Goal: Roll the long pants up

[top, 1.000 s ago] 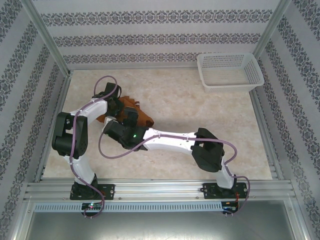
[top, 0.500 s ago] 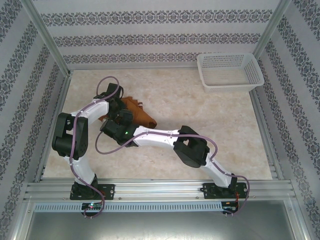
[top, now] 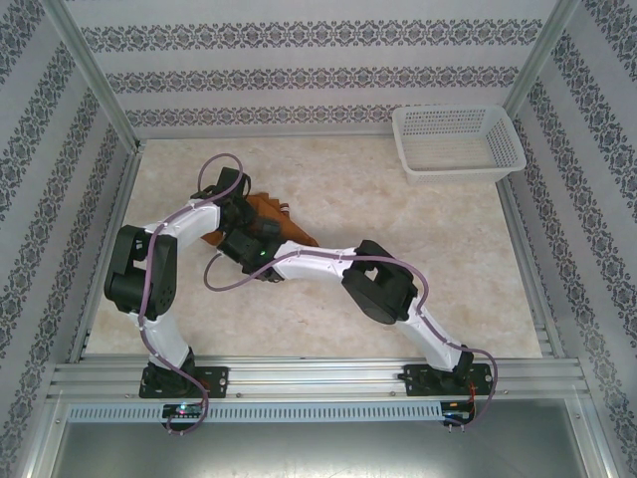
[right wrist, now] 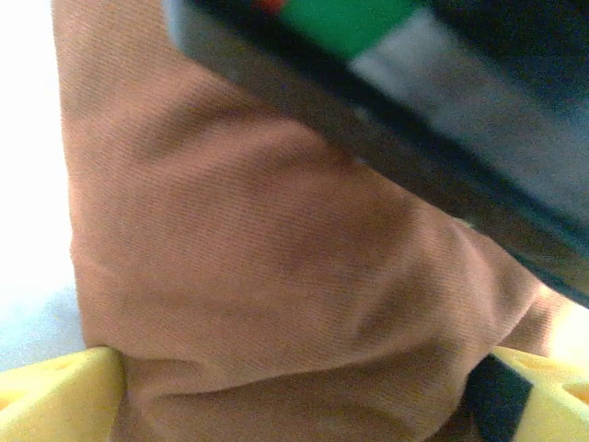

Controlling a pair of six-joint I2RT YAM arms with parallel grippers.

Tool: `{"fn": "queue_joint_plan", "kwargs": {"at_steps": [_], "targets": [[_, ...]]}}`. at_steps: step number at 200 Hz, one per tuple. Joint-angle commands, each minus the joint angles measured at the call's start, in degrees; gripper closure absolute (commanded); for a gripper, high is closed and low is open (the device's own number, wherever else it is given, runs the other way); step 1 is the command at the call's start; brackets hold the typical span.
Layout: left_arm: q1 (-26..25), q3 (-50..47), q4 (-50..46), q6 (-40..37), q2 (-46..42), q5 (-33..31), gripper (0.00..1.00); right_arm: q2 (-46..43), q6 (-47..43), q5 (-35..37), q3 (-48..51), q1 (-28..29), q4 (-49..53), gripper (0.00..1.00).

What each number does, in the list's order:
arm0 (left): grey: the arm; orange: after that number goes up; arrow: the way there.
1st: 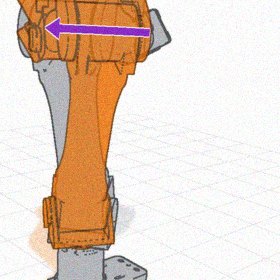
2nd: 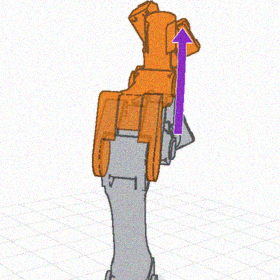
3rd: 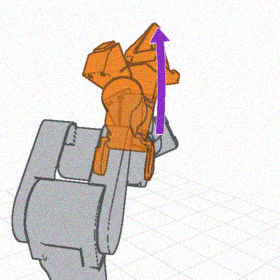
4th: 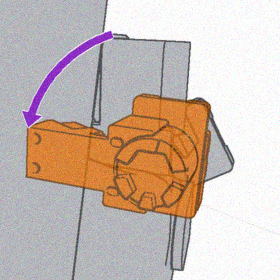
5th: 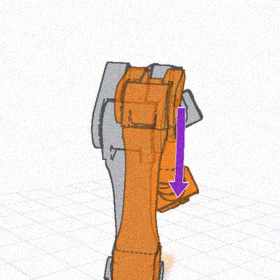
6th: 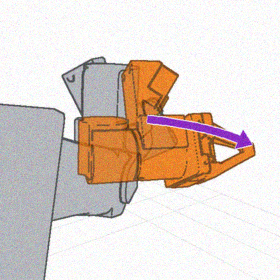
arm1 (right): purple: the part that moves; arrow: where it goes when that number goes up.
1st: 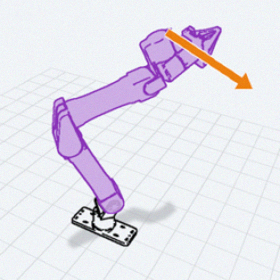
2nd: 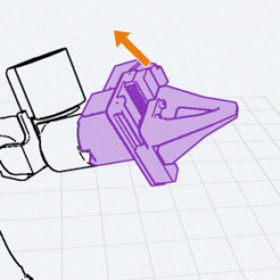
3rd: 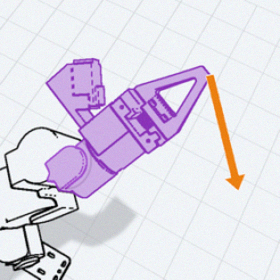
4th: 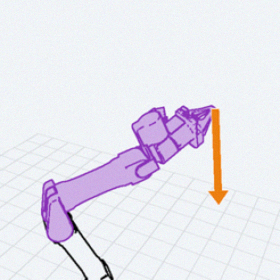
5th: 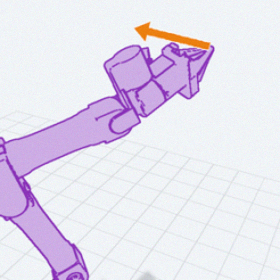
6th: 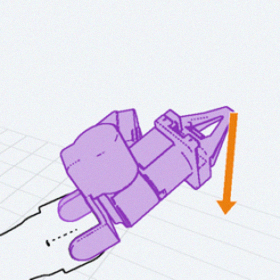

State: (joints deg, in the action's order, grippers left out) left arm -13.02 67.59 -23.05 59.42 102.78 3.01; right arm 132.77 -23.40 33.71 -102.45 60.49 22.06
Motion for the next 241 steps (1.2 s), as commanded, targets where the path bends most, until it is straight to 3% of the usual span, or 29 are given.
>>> {"fn": "queue_joint_plan", "kwargs": {"at_steps": [1, 17, 23, 28, 35, 86, 175, 194, 218, 241], "targets": [[-1.96, -2.72, -6.04, 0.96, -0.77, 4.82, 1.0, 3.46, 3.27, -7.13, 0.96, -4.32, 3.45, 0.18], [-2.0, -2.82, -6.3, 1.05, -1.39, 4.88, 1.0, 3.93, 4.13, -11.24, -0.05, -5.72, 5.48, 0.39], [-2.0, -2.77, -6.39, 1.14, -1.68, 4.84, 1.0, 3.99, 4.42, -12.65, -0.48, -6.14, 6.37, 0.53], [-1.96, -2.66, -6.47, 1.05, -1.87, 4.83, 1.0, 4.07, 4.57, -13.66, -0.63, -6.55, 6.84, 0.68], [-1.95, -2.45, -6.48, 1.05, -2.05, 4.9, 1.0, 3.93, 4.88, -14.55, -0.64, -7.07, 7.2, 1.0], [-0.99, 3.32, -7.6, 1.19, -2.88, 4.16, 1.0, -0.46, 8.89, -21.15, 2.94, -9.45, 9.87, 1.0], [12.47, 47.71, -23.46, -2.43, 6.99, 6.11, 1.0, -20.42, 23.74, -42.58, 14.47, -18.19, 10.36, 1.0], [13.71, 47.7, -24.04, -3.24, 5.15, 5.75, 1.0, -22.0, 29.71, -51.35, 13.92, -22.81, 9.42, 1.0], [15.01, 39.35, -20.77, -2.96, -0.09, 6.12, 1.0, -22.12, 39.31, -63.2, 13.72, -29.64, 3.43, 1.0], [16.07, 30.36, -18.23, -2.56, -4.7, 6.55, 1.0, -20.25, 44.77, -67.37, 10.23, -34.2, 1.67, 1.0]]}}
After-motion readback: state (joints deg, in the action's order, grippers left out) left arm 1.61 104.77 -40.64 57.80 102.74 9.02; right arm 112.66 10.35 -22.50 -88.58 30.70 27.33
